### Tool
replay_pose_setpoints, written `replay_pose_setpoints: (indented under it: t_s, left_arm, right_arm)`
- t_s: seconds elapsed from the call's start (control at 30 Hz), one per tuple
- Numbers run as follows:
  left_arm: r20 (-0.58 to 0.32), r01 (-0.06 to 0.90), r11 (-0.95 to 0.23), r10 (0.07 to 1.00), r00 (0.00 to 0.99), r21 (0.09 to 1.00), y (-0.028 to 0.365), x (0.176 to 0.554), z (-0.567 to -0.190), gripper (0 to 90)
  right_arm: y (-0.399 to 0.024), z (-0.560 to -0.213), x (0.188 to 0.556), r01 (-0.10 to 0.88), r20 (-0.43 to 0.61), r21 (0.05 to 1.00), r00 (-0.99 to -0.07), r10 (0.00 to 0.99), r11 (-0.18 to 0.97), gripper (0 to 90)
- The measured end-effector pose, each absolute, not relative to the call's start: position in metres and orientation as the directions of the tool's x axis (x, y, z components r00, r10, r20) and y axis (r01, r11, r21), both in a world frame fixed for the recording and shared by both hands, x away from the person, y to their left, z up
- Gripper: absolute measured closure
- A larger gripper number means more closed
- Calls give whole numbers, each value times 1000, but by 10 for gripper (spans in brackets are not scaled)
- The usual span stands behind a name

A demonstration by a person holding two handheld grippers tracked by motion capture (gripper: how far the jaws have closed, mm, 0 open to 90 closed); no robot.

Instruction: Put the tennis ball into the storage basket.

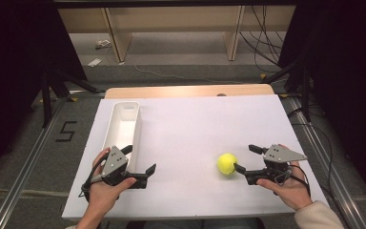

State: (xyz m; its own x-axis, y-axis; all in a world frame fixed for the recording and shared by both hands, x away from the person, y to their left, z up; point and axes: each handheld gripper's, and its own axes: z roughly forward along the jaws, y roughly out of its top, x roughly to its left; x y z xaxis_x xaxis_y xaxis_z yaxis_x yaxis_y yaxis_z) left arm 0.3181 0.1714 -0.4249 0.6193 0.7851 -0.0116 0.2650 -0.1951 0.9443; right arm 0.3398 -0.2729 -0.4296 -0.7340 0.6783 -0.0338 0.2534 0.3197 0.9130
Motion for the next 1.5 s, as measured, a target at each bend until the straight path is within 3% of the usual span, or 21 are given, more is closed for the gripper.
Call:
replay_pose_setpoints:
  t_s: [0.67, 1.1, 1.5]
  left_arm:
    - [3, 261, -204, 793, 609, 944, 174, 318, -426, 0]
    - [6, 264, -207, 798, 603, 942, 174, 316, -426, 0]
    - [6, 269, -211, 796, 605, 940, 175, 317, -427, 0]
  right_arm:
    - [-251, -439, 350, 286, -40, 883, -743, 668, 371, 130]
    - [-229, -466, 383, 366, -44, 800, -754, 656, 474, 126]
    - [-227, -475, 386, 404, -23, 760, -766, 643, 509, 155]
